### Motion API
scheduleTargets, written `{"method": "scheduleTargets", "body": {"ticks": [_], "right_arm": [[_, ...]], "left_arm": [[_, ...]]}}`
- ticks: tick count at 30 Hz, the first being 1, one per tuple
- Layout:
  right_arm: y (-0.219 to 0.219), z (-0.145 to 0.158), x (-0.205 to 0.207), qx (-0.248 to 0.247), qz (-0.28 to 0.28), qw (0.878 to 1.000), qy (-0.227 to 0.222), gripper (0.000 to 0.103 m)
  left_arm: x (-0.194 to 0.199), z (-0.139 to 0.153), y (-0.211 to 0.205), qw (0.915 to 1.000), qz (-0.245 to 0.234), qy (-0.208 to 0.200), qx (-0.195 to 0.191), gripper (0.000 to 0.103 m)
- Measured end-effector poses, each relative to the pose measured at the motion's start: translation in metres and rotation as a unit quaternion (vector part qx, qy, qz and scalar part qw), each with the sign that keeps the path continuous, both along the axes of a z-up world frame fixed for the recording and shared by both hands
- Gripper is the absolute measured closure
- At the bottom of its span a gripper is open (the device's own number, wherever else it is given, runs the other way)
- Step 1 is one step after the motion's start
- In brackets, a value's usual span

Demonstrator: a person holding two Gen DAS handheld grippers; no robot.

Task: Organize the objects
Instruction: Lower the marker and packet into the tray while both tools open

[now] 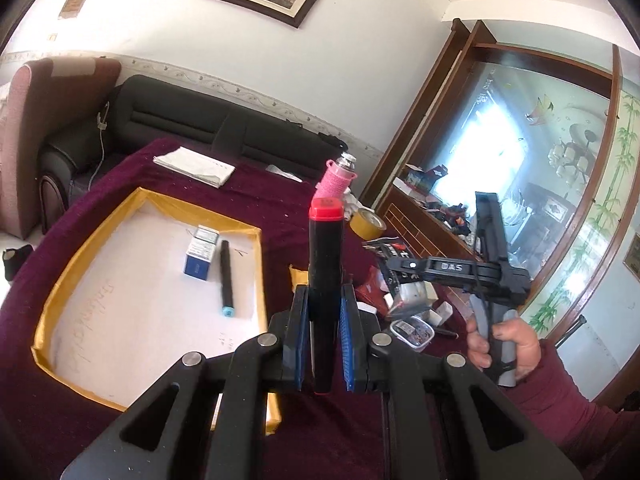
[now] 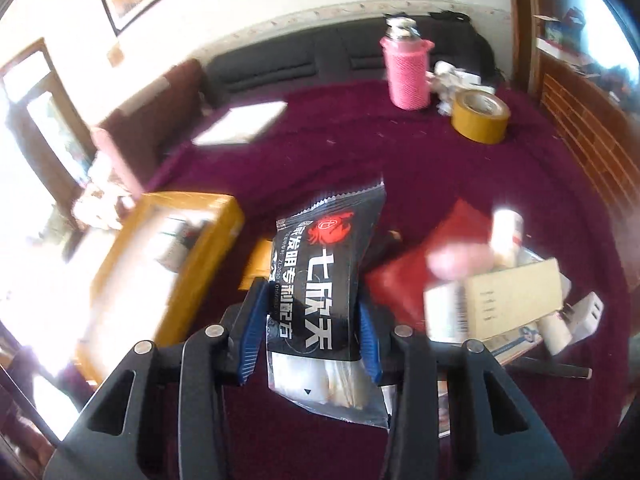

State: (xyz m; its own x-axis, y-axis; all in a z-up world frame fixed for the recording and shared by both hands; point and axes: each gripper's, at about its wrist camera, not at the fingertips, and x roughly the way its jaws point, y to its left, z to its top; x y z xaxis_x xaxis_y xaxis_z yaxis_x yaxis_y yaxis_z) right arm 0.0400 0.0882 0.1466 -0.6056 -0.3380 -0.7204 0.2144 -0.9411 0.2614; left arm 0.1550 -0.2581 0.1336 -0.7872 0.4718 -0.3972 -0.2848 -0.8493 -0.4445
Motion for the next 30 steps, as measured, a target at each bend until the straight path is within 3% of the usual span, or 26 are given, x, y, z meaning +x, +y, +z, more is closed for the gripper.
{"method": "scheduleTargets", "body": {"ticks": [4,6,9,19,23,27,30], "right_arm": [[-0.035,0.017,0.004,-0.053,0.057,0.997,-0.007,0.064],[-0.056,0.016,-0.002,-0.084,0.082,0.993,-0.023,0.063],[-0.092,0.006,-0.016,-0.126,0.108,0.985,-0.055,0.063],[-0.191,-0.043,-0.071,-0.158,0.114,0.973,-0.125,0.063],[-0.213,-0.050,-0.098,-0.191,0.108,0.964,-0.147,0.063],[-0.229,-0.061,-0.131,-0.225,0.090,0.955,-0.172,0.063],[-0.239,-0.074,-0.147,-0.213,0.076,0.957,-0.180,0.063]], "left_arm": [[-0.013,0.006,-0.025,0.9983,0.029,-0.010,-0.049,0.091],[-0.029,0.003,-0.037,0.9955,0.044,-0.026,-0.079,0.091],[-0.060,-0.006,-0.054,0.9926,0.054,-0.057,-0.092,0.091],[-0.173,-0.059,-0.078,0.9762,0.066,-0.152,-0.140,0.091],[-0.204,-0.069,-0.093,0.9745,0.072,-0.177,-0.118,0.091],[-0.227,-0.079,-0.098,0.9693,0.078,-0.200,-0.121,0.091],[-0.234,-0.089,-0.099,0.9656,0.089,-0.213,-0.119,0.091]]}}
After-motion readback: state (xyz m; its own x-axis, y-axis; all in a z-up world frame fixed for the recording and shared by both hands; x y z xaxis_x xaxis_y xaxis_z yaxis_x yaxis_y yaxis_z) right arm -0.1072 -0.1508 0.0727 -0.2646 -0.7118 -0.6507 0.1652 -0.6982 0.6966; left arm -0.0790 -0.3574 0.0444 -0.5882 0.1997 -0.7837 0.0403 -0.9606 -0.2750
